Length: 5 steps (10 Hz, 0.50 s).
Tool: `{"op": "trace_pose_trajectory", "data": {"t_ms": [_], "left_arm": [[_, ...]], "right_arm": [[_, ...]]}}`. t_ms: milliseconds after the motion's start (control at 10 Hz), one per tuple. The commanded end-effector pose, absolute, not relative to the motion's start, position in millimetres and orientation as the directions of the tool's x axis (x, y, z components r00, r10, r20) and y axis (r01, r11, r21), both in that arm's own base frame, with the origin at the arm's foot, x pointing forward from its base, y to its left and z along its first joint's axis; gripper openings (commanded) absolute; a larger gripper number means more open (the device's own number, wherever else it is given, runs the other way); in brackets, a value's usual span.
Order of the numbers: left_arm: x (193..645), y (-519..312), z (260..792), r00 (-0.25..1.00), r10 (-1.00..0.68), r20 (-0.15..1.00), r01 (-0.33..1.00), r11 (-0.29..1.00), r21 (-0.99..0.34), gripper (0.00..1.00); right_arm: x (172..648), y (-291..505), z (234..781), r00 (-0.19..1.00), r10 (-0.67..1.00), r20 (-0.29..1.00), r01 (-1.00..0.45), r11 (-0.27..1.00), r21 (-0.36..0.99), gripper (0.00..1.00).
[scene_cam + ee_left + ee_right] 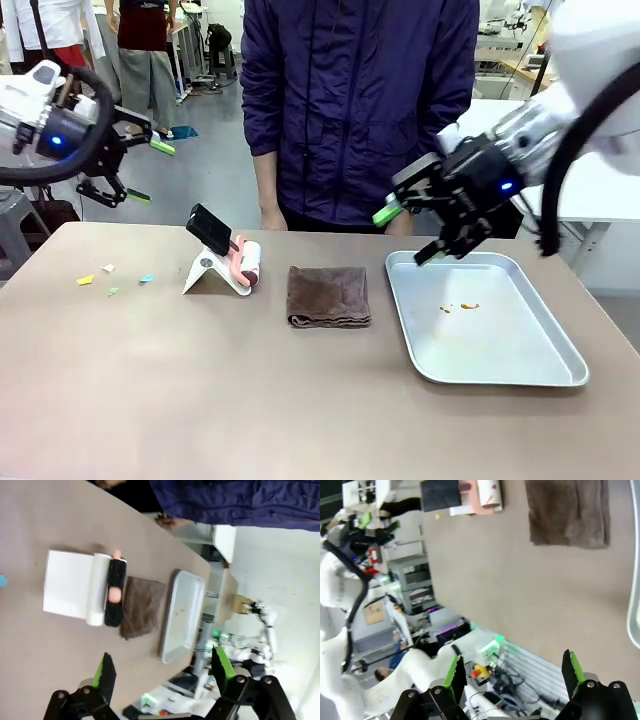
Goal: Clean the surface of the table.
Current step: Hold the Lint Roller with your left hand and the towel with your right hand.
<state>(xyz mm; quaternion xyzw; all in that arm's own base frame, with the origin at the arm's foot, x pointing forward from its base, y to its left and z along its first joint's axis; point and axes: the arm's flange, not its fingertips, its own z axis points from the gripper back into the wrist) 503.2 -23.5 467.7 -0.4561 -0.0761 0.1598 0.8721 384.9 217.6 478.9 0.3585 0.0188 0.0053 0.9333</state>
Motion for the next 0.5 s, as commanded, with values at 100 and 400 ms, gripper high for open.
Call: {"op": "trace_pose_trajectory", "data": {"t_ms": [100,400], "left_arm": [[499.6,-50.9,448.3,0.955,0.274,0.111,-0.102,0.66,-0.744,1.0],[502.5,-52.5,434.0,0.957,0.263,0.12,-0.127,0.754,-0.644,1.0]], "right_arm": [[400.6,255.9,438.6,0.999,-0.023,0.043,-0.006,0.812,0.584,1.0],[397.7,254.1,434.3,0.999,0.005,0.048,-0.033,0.803,0.595,1.0]]}}
